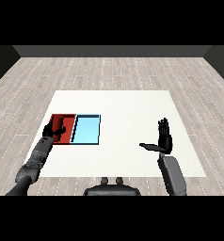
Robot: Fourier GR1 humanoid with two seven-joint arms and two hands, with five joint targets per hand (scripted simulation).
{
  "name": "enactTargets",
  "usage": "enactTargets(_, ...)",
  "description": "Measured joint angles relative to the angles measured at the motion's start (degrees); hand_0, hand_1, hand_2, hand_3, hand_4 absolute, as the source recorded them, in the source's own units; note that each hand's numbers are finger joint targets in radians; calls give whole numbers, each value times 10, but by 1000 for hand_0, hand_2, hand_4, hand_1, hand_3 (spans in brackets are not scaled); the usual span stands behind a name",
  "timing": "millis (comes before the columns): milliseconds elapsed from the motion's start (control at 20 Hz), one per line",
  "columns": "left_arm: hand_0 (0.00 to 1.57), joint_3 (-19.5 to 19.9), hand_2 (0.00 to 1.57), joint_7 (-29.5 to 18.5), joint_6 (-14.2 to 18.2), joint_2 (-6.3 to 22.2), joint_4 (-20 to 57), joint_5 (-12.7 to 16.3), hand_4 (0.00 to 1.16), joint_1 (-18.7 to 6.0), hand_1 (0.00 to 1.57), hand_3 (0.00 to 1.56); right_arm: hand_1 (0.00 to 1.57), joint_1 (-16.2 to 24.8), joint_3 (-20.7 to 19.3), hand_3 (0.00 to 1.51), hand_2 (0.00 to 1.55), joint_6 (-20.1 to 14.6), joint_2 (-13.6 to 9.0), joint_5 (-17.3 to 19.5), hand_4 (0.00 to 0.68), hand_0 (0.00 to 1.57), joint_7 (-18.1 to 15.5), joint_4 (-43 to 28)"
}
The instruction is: Pick the red can and put it in the red box
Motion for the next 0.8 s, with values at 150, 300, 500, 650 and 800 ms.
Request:
enactTargets(150,714,12,696,-3,-8,-3,29,6,505,-13,714,0,0,7,0,0,0,4,0,2,0,0,-9,-7)
enactTargets(300,0,1,0,-5,-44,4,54,-9,644,-16,0,0,0,7,3,0,0,5,5,0,0,0,-10,-13)
enactTargets(500,0,-30,0,32,-66,10,88,-45,0,-37,0,0,0,7,0,0,0,14,5,-2,0,0,-19,-13)
enactTargets(650,0,-41,0,64,-83,16,104,-58,0,-51,0,0,0,6,0,0,0,17,5,-4,0,0,-14,-18)
enactTargets(800,0,-32,0,83,-84,15,105,-51,0,-61,0,0,0,4,0,0,0,24,5,-4,0,0,-18,-15)
